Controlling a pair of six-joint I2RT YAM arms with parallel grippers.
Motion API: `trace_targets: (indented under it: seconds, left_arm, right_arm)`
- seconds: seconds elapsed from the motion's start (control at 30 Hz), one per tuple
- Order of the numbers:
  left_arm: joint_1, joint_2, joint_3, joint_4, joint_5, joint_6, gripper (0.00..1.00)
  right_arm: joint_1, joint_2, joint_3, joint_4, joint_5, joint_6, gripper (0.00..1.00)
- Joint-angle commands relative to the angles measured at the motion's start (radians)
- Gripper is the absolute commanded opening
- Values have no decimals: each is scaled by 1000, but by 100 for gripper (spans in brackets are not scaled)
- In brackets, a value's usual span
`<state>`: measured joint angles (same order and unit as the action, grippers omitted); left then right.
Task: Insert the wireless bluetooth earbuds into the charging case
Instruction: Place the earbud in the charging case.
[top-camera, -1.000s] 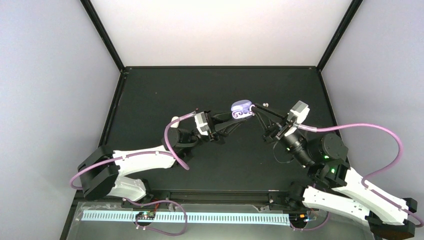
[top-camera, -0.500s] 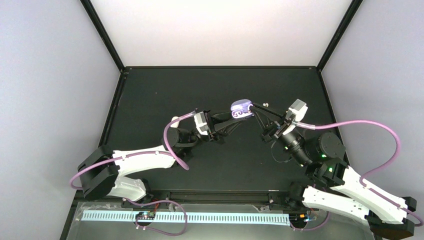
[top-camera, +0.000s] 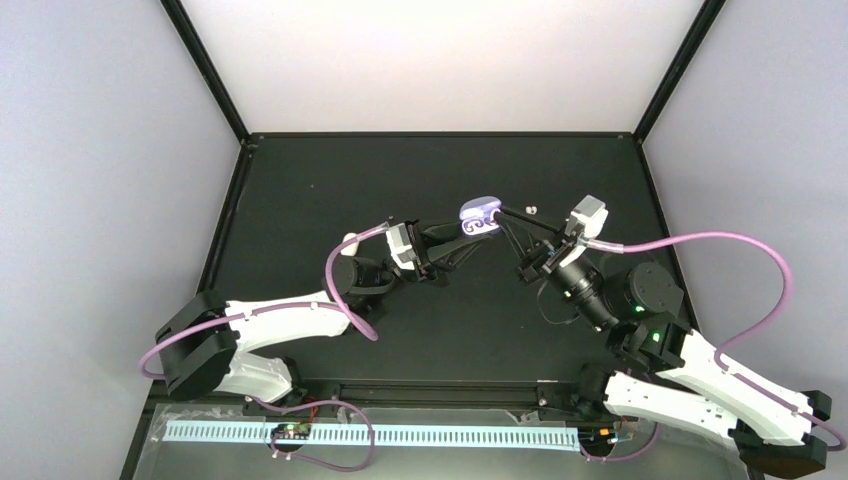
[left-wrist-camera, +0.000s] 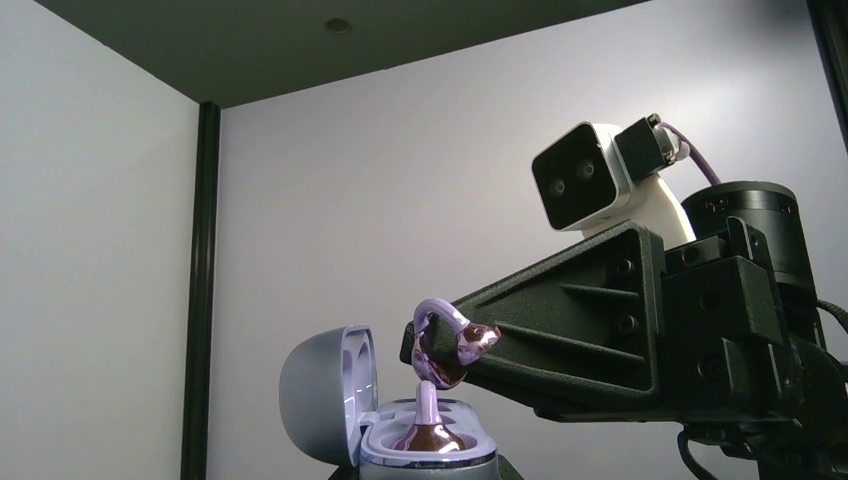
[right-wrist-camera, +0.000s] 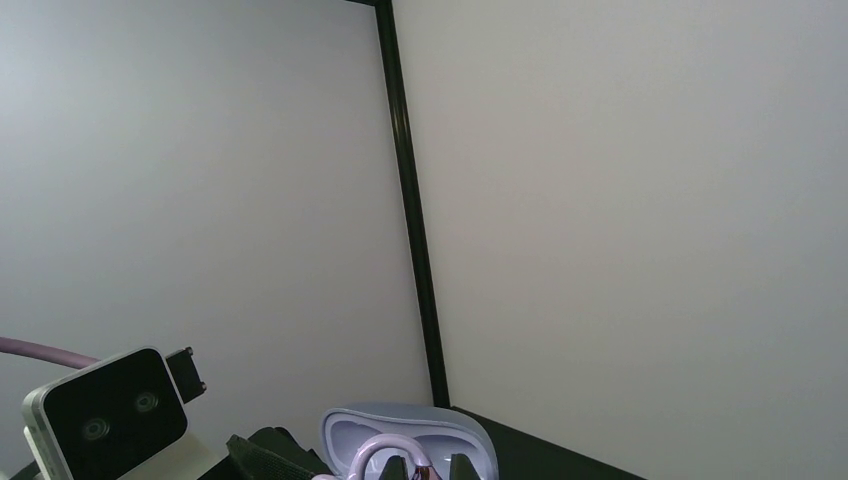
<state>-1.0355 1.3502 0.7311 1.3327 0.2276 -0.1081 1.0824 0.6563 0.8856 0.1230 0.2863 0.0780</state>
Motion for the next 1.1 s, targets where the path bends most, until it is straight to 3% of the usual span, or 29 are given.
trace_targets:
  seconds: [0.0, 1.07]
  left_arm:
    - [-8, -15, 30, 58, -12, 13, 2]
    - [-23, -31, 49, 41, -88, 54, 1]
  right_arm:
    - [1, -4, -1, 10, 22, 26, 1]
    - [1, 35, 6, -48, 72, 63, 1]
